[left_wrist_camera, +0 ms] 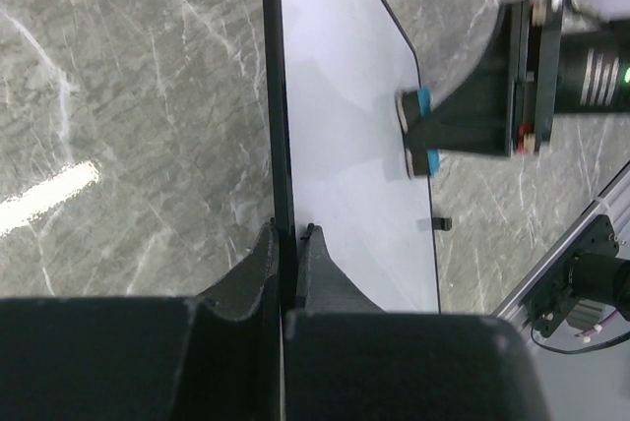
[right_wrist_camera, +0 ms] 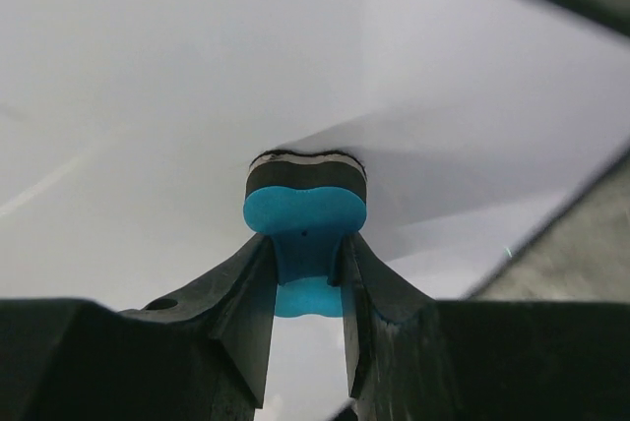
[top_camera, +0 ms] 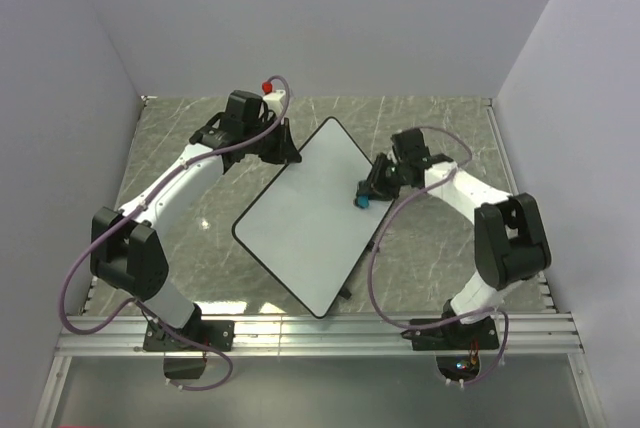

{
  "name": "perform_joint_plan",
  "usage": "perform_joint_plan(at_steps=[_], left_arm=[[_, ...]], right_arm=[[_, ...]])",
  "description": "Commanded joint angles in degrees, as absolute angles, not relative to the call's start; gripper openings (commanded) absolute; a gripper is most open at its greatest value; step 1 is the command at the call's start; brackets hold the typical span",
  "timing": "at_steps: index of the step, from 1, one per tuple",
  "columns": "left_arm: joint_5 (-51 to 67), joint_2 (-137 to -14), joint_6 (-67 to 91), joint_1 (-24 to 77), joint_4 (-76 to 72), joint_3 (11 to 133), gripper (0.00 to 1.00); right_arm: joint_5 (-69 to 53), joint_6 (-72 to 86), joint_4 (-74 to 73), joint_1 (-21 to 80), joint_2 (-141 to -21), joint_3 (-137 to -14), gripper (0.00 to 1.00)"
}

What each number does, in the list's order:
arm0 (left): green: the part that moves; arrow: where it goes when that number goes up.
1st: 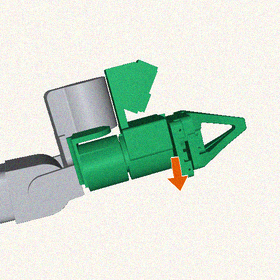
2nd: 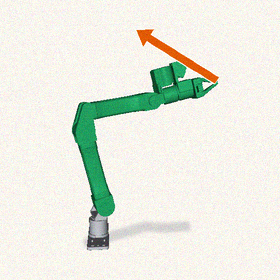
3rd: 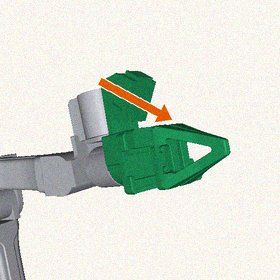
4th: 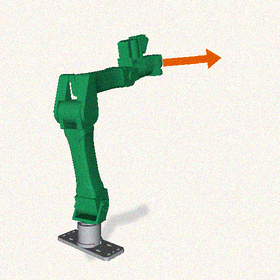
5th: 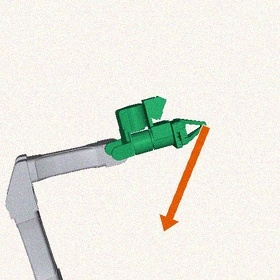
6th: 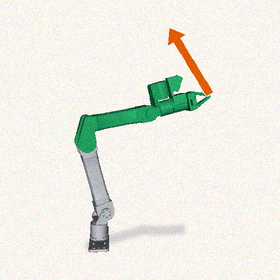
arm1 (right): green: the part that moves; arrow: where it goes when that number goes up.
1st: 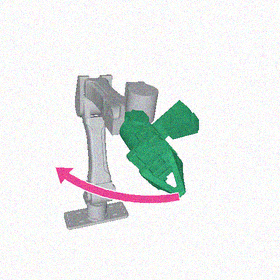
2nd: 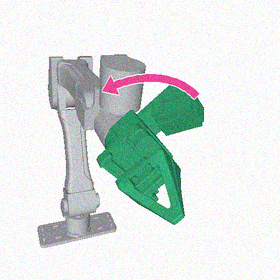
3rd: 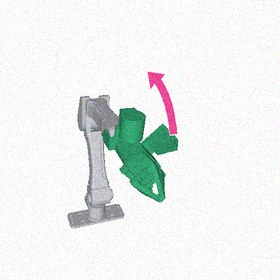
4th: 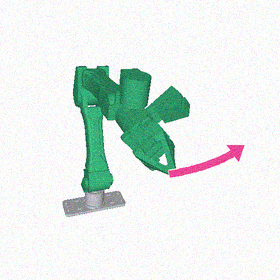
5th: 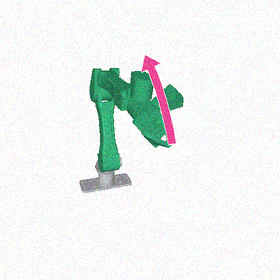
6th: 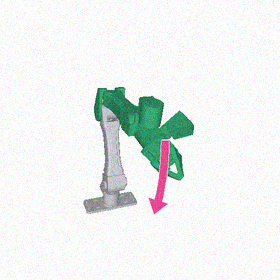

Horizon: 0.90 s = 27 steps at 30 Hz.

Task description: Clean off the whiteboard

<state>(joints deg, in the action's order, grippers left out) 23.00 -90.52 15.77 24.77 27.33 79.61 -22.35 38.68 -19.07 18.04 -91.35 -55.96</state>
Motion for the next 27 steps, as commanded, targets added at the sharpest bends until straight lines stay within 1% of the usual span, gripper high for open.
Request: perform_joint_plan(at_steps=[1,6,10,11,14,18,21,24,27], left_arm=[[26.37,-91.49,12.04,26.72,26.72,81.47,0.0],[26.02,-91.14,11.95,26.81,26.98,81.56,0.0],[25.4,-90.53,11.69,26.81,27.24,81.21,0.0],[25.23,-90.35,11.69,26.81,27.25,81.12,0.0],[24.96,-90.18,11.69,26.81,27.16,80.68,0.0],[24.87,-90.35,11.6,26.72,27.07,80.68,0.0],[25.22,-90.7,11.78,26.81,26.98,80.95,0.0],[25.57,-90.97,11.95,26.81,26.89,80.95,0.0],[25.84,-91.23,12.04,26.81,26.63,81.04,0.0]], right_arm=[[-22.59,37.27,-18.26,19.25,-97.11,-67.74,0.0],[-22.59,34.2,-23.72,16.79,-105.54,-81.71,0.0],[-22.94,33.4,-25.75,15.47,-108.63,-84.38,0.0],[-23.03,33.49,-25.32,15.47,-108.46,-83.59,0.0],[-24.52,34.8,-21.55,15.64,-105.3,-76.23,0.0],[-24.96,37.52,-14.7,16.79,-96.17,-60.34,0.0],[-25.31,38.93,-11.97,17.23,-91.33,-52.16,0.0],[-25.4,39.64,-10.64,17.31,-89.12,-48.0,0.0],[-26.28,40.25,-10.63,17.75,-88.77,-48.42,0.0]])
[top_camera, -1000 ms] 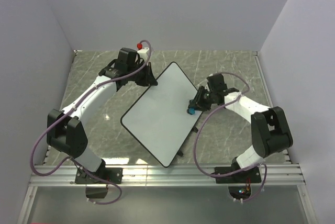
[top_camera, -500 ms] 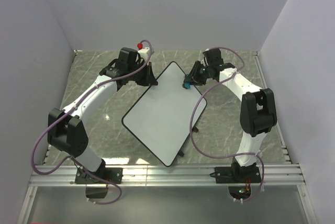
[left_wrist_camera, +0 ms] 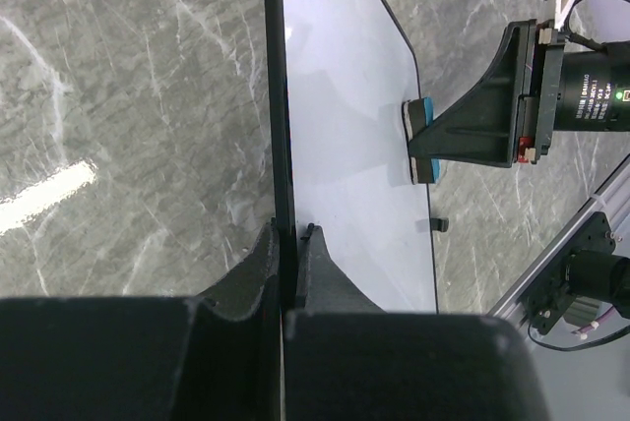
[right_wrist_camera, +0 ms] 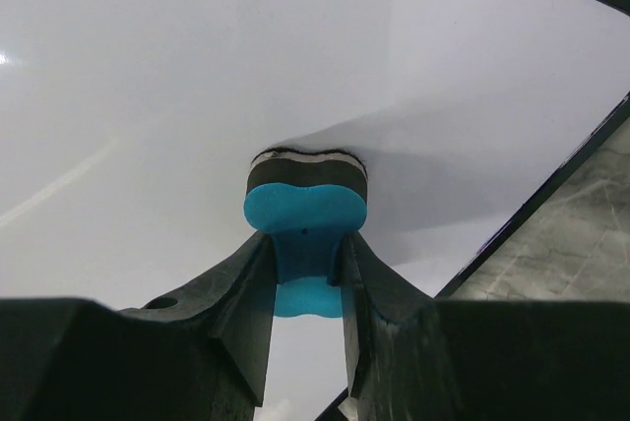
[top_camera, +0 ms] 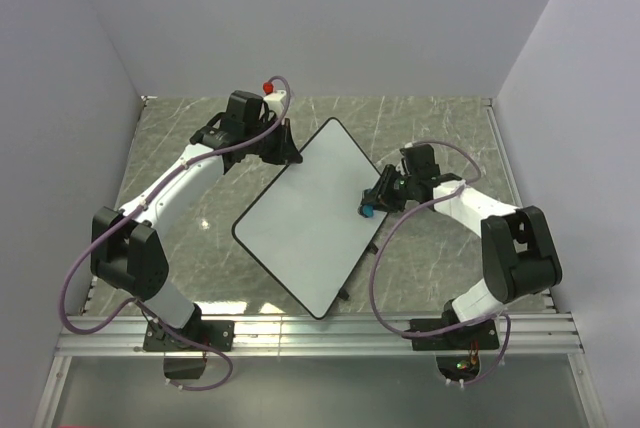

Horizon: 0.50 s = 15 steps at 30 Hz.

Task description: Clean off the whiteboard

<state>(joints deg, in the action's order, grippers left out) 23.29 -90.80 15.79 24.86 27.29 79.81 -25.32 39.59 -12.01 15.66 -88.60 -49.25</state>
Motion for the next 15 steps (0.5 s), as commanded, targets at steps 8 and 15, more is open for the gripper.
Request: perform_joint_plan(at_steps=[8,15], left_arm=[[26.28,-92.19,12.3,26.81,26.89,82.18,0.0],[25.23,-93.25,12.3,26.81,28.56,84.72,0.0]], right_arm=[[-25.93,39.73,-14.5,29.78,-91.13,-61.59,0.0],[-26.02,38.94,-16.26,34.98,-92.9,-61.09,0.0]])
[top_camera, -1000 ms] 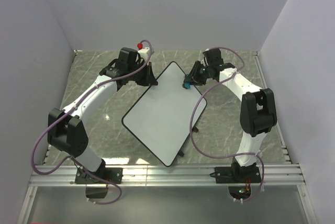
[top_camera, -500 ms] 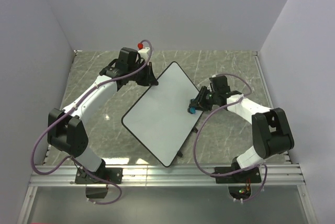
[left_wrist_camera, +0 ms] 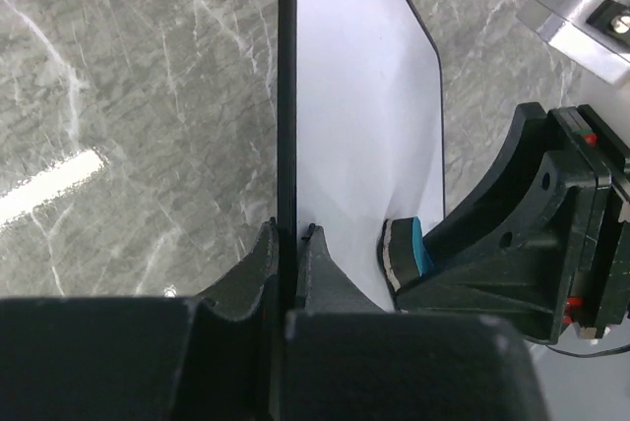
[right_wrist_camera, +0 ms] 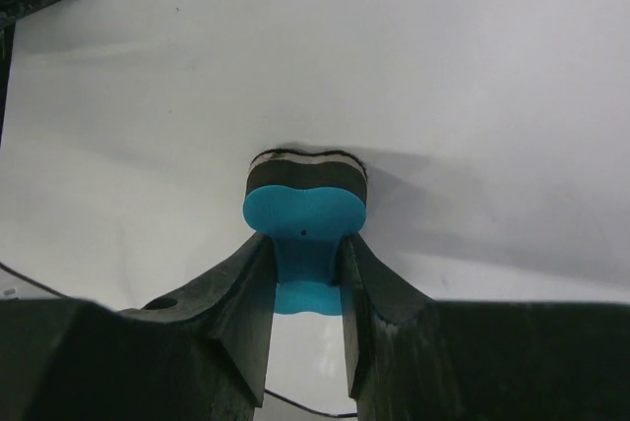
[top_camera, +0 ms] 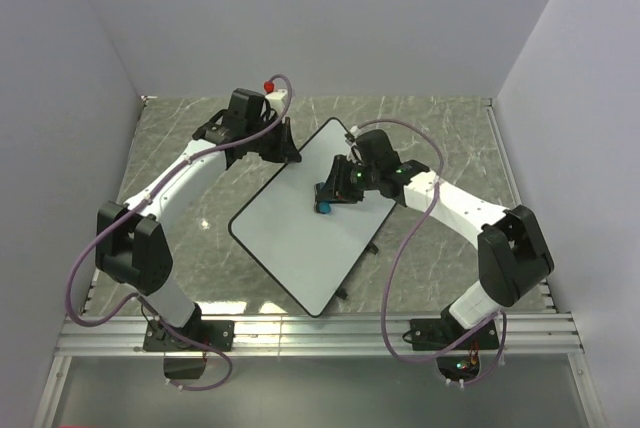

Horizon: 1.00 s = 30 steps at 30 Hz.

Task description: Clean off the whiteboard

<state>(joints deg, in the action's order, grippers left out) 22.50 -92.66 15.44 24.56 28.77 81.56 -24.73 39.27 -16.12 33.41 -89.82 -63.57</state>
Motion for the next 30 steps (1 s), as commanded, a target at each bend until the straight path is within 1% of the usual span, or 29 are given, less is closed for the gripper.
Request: perform_joint_plan(at_steps=[1,4,8,11,14,18,24,25,26,27,30], left_arm=[[24.96,-93.51,12.3,26.81,29.0,85.25,0.0],[25.14,-93.43,12.39,26.81,29.0,85.17,0.0],[24.7,-92.2,12.39,26.81,28.65,83.94,0.0],[24.7,-91.85,12.48,26.81,28.74,84.11,0.0],[24.61,-91.67,12.66,26.81,29.09,84.64,0.0],[24.43,-91.32,12.92,26.81,28.92,84.46,0.0],[23.3,-91.05,13.01,26.89,29.09,84.29,0.0],[23.03,-91.05,12.92,26.89,29.18,84.37,0.0],[22.77,-91.05,12.83,26.89,29.35,84.46,0.0],[22.07,-90.97,12.83,26.89,29.44,84.46,0.0],[21.53,-90.7,12.74,26.98,29.27,84.29,0.0]], right_arm=[[-25.32,38.24,-16.43,35.15,-92.12,-58.73,0.0],[-24.35,38.06,-16.17,34.81,-91.23,-55.82,0.0],[-22.85,39.19,-13.89,32.79,-90.35,-48.54,0.0],[-22.24,41.12,-11.08,28.67,-90.88,-43.0,0.0],[-19.08,41.75,-11.42,24.44,-90.01,-40.35,0.0],[-16.35,41.57,-14.23,20.75,-86.76,-41.83,0.0],[-10.56,41.66,-21.16,15.39,-79.81,-47.98,0.0],[-8.63,41.49,-23.1,14.6,-79.28,-48.68,0.0],[-3.39,41.14,-25.55,13.63,-78.76,-50.69,0.0],[-0.12,41.22,-31.14,12.93,-78.84,-51.67,0.0],[8.93,41.57,-38.99,10.82,-80.06,-53.0,0.0]])
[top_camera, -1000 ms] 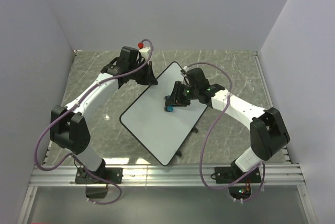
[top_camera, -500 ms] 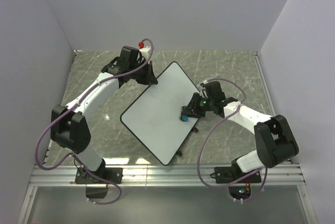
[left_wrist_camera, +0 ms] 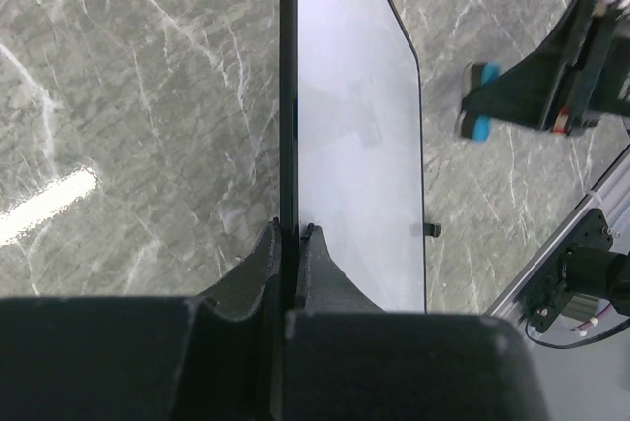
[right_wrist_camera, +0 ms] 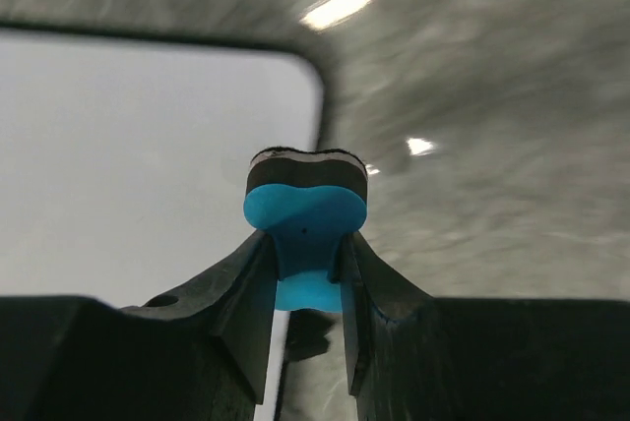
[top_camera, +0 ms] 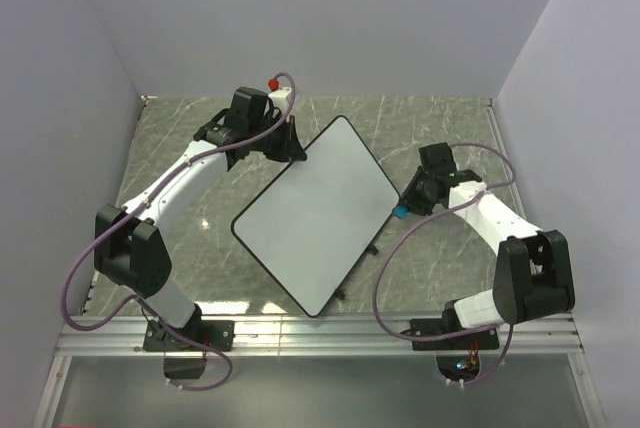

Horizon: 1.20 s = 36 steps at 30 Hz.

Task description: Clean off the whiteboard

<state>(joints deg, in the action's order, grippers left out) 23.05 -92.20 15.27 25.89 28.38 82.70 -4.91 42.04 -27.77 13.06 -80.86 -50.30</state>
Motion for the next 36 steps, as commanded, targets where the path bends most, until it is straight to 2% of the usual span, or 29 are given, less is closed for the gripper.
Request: perform_joint_plan(at_steps=[1,3,4,6,7,9,10,11,12,15,22,25,26,33,34,36], left_arm=[[21.36,-90.62,12.83,26.98,29.27,84.2,0.0],[21.1,-90.35,12.75,26.98,29.18,83.94,0.0],[20.83,-90.26,12.66,26.9,29.27,83.94,0.01],[20.57,-90.18,12.57,26.98,29.27,83.94,0.06],[20.57,-89.91,12.57,26.98,29.27,83.76,0.13],[20.48,-89.74,12.39,26.98,29.18,83.59,0.19],[20.3,-89.48,12.39,26.98,29.09,83.32,0.2],[20.48,-89.39,12.39,26.98,29.0,83.23,0.25],[20.39,-89.21,12.48,26.98,29.09,83.06,0.27],[20.3,-88.86,12.39,26.98,28.92,82.62,0.35],[19.43,-87.98,12.3,26.9,28.92,81.91,0.47],[18.99,-87.63,12.22,26.98,28.92,81.83,0.61],[18.72,-87.54,12.22,26.98,28.92,81.83,0.63],[16.88,-88.33,12.83,26.98,28.92,82.88,0.71],[16.53,-88.33,13.01,27.07,28.74,83.05,0.79],[16.17,-88.24,13.36,26.98,28.48,83.14,0.82]], right_arm=[[9.4,41.75,-39.63,10.38,-80.24,-52.48,0.0],[9.06,41.84,-39.64,9.85,-80.68,-50.02,0.0],[8.44,41.92,-39.29,9.93,-80.77,-48.36,0.17],[6.17,42.8,-37.19,9.93,-80.51,-46.5,0.28],[5.63,43.59,-36.48,9.84,-80.33,-44.84,0.37],[4.66,44.03,-35.07,9.93,-80.33,-43.69,0.48],[4.22,43.95,-34.89,9.84,-80.68,-43.25,0.6],[4.13,43.77,-34.72,9.93,-80.77,-43.07,0.66],[4.3,43.51,-34.72,9.84,-80.86,-43.15,0.77],[4.83,42.63,-35.33,9.84,-80.86,-43.5,0.91],[0.97,39.91,-37.0,10.46,-75.16,-44.03,0.95],[-3.07,37.63,-38.14,12.3,-71.46,-43.33,0.95],[-3.34,37.36,-39.45,12.91,-70.59,-43.24,0.95],[-5.72,37.44,-43.68,25.72,-65.66,-42.71,0.95],[-5.54,38.14,-43.86,26.97,-65.39,-42.71,0.95],[-5.19,38.84,-43.86,28.03,-64.34,-42.63,0.96]])
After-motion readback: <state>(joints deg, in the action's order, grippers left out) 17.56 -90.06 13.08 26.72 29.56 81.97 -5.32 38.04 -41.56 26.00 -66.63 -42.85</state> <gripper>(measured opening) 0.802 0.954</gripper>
